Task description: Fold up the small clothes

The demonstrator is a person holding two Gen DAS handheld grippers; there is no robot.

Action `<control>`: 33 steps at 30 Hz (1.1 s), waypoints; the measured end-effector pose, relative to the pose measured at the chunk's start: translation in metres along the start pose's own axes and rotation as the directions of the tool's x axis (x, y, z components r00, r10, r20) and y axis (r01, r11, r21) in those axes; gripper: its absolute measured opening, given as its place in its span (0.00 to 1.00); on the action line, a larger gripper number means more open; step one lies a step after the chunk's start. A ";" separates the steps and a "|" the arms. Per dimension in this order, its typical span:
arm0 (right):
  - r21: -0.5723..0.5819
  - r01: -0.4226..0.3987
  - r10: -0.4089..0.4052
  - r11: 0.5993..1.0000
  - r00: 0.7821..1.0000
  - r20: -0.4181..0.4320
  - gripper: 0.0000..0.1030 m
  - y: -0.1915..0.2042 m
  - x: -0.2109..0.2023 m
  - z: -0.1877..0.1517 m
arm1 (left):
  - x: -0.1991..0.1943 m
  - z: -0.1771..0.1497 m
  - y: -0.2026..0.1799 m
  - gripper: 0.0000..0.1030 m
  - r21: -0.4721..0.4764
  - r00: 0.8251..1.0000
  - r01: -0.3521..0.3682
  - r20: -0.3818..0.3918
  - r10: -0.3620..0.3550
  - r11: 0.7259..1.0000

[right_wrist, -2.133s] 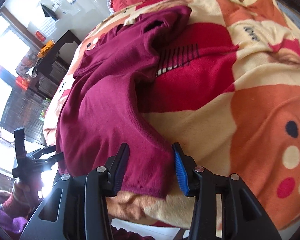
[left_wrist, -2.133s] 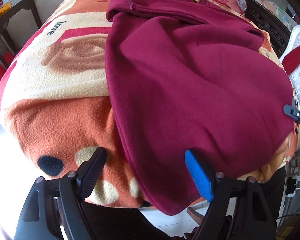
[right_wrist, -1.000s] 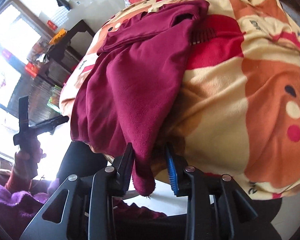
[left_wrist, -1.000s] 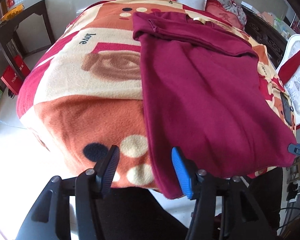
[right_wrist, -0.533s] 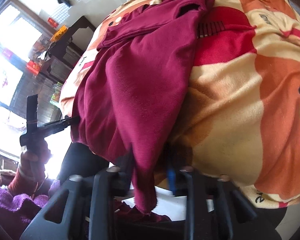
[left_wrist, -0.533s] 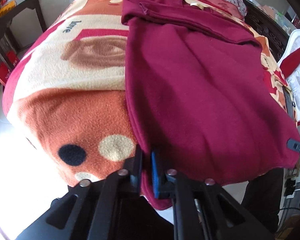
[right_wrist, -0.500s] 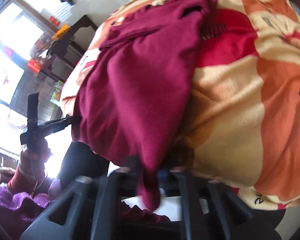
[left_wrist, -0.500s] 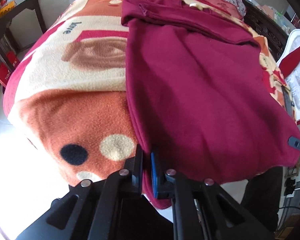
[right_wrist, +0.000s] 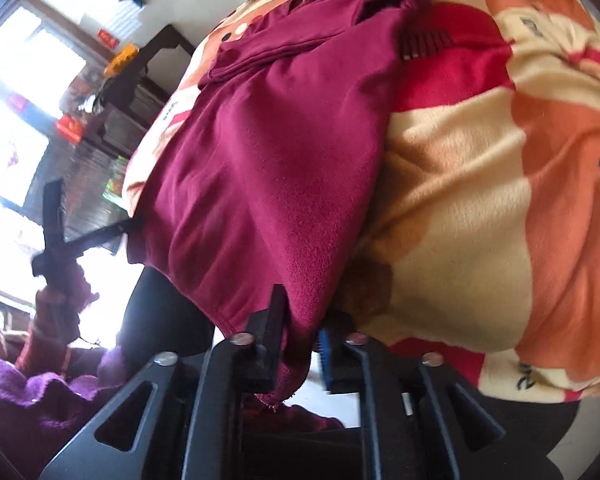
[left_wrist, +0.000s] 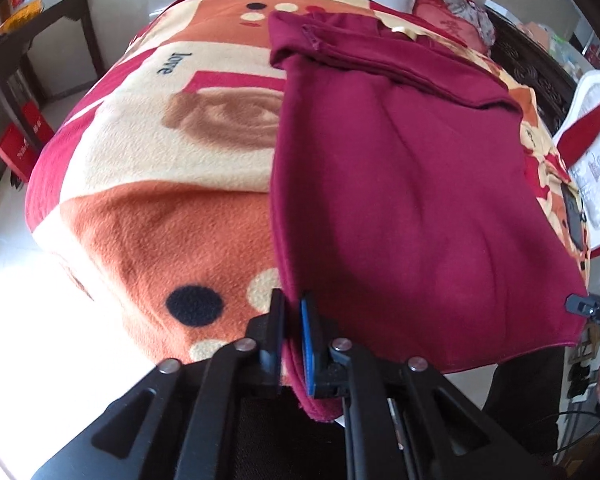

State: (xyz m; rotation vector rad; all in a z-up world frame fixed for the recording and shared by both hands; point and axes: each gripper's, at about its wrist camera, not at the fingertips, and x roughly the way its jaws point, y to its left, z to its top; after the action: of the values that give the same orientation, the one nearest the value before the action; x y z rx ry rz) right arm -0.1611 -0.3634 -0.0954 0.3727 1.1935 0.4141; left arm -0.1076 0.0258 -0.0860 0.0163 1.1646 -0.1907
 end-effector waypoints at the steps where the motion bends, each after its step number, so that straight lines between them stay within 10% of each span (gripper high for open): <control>1: -0.005 0.003 -0.003 1.000 1.000 -0.003 0.08 0.000 0.000 0.001 | 0.001 0.001 -0.001 0.11 0.000 1.000 -0.010 0.001 0.010 1.000; 5: -0.007 -0.008 0.007 1.000 0.999 -0.035 0.08 -0.001 0.004 0.004 | 0.008 0.006 -0.003 0.35 0.003 1.000 -0.021 -0.006 0.021 1.000; 9: -0.021 -0.053 0.051 0.998 0.997 -0.060 0.00 0.005 0.009 0.013 | 0.015 0.007 -0.007 0.36 0.015 0.999 -0.035 -0.030 0.036 0.999; 14: -0.069 -0.125 0.125 0.990 0.992 -0.005 0.00 0.019 -0.011 0.032 | 0.013 0.014 -0.007 0.10 0.033 0.998 -0.032 -0.054 0.034 0.999; 33: -0.102 -0.083 0.111 0.991 0.947 0.300 0.00 0.018 -0.058 0.130 | -0.039 0.113 0.002 0.08 -0.020 0.990 0.020 0.141 -0.017 1.000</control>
State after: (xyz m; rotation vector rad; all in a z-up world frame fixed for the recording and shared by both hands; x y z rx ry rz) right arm -0.0585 -0.3847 0.0020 0.4041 0.8539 0.4745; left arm -0.0188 0.0207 -0.0056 -0.0269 1.0261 -0.1926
